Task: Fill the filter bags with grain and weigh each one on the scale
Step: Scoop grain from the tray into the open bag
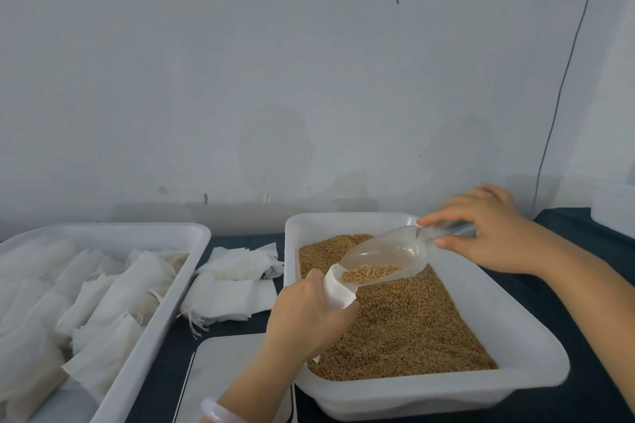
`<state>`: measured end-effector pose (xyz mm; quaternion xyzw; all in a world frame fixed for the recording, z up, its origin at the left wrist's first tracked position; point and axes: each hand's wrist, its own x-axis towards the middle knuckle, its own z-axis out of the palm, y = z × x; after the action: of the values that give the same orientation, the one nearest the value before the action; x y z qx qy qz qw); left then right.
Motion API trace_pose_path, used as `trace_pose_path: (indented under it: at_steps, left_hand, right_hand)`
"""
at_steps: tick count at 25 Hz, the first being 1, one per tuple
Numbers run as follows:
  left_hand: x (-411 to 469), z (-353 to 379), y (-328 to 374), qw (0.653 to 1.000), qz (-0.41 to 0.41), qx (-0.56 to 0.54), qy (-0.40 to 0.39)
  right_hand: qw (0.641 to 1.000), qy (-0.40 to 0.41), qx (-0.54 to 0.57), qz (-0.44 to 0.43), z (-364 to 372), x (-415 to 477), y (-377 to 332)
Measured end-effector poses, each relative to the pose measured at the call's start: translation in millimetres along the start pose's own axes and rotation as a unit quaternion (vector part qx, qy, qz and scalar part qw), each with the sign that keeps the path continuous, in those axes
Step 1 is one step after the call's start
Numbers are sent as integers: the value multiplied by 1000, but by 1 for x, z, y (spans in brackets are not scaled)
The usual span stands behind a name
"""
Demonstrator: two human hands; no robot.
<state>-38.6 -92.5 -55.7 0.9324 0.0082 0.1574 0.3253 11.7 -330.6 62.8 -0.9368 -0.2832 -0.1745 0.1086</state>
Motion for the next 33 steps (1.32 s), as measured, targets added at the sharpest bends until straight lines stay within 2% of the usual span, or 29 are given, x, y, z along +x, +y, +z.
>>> trace_pose_path:
  at_steps: [3,8,14,20,25,28,31,33]
  left_hand:
    - [0,0,0,1000,6,15,-2]
    - [-1,0,0,1000,5,15,-3]
    - [-1,-1,2,1000,-5,15,-5]
    - [-2,-2,3,1000,-8,14,-6]
    - [-1,-1,2,999,-1,35,-6]
    - [-1,-1,2,1000,-3,28,-3]
    - [-1,-2,-1,998,-16,-57,-10]
    - [-1,-8,-4,978,-35,-205,-27]
  right_hand:
    - [998,17,-55,-20,-3,4,-9]
    - [996,22,-82,-35,-3,5,-13]
    - [997,31,-66,-24,-2,3,-11]
    - [1000,1,-12,2,2,-3,-6]
    - [1000,14,-24,-11,4,-3,-4]
    - [1000,3,-5,13,7,-1,-5]
    - [993,-13,92,69,14,-3,6]
    - [984,-50,105,132,27,-8,14]
